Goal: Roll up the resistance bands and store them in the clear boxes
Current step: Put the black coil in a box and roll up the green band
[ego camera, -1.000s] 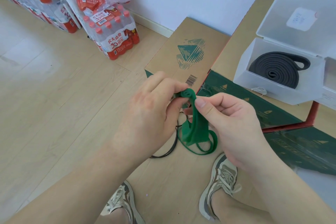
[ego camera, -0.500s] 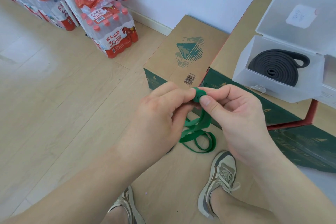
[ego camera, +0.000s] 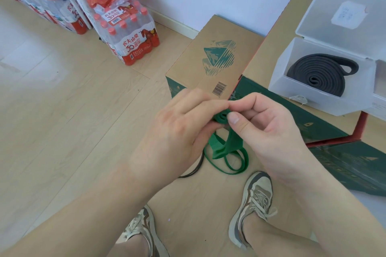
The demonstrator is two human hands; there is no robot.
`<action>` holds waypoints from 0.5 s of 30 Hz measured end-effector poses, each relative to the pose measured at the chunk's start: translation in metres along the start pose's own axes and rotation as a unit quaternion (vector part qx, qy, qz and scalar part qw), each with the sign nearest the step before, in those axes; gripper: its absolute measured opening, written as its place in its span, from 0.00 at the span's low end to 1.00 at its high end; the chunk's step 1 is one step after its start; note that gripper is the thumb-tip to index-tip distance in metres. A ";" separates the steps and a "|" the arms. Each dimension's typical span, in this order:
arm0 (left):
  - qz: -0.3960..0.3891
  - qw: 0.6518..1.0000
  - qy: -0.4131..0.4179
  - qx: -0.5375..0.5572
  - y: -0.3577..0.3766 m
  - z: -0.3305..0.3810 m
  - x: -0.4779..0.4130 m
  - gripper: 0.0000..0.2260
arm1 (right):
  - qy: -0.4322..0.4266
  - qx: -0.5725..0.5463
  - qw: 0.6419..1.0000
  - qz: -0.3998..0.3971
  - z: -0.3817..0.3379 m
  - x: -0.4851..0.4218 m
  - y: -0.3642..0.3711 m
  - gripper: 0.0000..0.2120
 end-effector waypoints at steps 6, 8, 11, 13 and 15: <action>0.057 0.998 -0.001 -0.011 -0.002 0.003 0.000 0.08 | -0.015 -0.043 0.999 0.019 -0.005 0.001 0.005 0.17; 0.066 0.998 -0.014 -0.004 -0.002 0.003 0.000 0.07 | -0.026 -0.040 0.999 0.012 -0.005 0.000 0.004 0.17; 0.067 0.994 -0.073 0.055 0.000 0.005 -0.002 0.09 | -0.045 -0.015 0.999 0.025 -0.001 0.000 0.004 0.14; 0.040 0.984 -0.130 0.117 0.002 0.006 -0.003 0.10 | -0.059 0.044 0.996 0.041 0.002 -0.001 0.001 0.11; -0.005 0.969 -0.178 0.172 0.004 0.005 -0.004 0.08 | -0.076 0.126 0.988 0.050 0.006 -0.001 -0.006 0.11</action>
Point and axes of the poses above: each hand's wrist, its own x-axis away from the middle knuckle, its own y-axis out of the palm, z = x × y, the point moved 1 cm from there along -x, towards the middle knuckle, and after that the axes turned 1 degree about -x, right-handed, at the moved point
